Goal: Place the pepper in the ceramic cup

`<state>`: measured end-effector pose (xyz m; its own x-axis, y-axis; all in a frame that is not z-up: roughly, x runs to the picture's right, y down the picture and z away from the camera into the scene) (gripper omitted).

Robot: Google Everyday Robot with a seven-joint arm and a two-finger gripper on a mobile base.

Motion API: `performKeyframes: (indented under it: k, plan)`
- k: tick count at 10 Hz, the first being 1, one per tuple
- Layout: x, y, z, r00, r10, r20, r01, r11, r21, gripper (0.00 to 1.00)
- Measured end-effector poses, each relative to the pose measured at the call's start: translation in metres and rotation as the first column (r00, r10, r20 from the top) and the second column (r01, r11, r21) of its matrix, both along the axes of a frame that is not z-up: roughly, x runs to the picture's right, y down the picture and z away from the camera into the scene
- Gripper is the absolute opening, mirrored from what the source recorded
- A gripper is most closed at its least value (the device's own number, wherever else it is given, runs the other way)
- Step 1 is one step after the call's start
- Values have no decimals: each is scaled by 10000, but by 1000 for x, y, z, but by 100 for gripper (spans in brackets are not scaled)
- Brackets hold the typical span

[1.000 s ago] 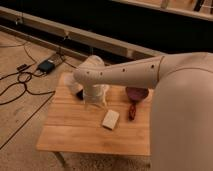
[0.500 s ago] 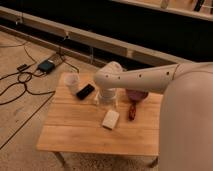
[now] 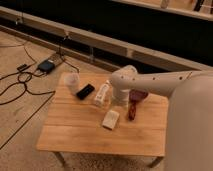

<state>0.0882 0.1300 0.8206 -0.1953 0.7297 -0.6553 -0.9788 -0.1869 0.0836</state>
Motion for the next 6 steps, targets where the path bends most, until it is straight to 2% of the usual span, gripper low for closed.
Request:
performKeyframes:
  k: [6]
  plan:
    - [48, 5, 33, 9989, 161, -440, -175, 9993, -327, 65]
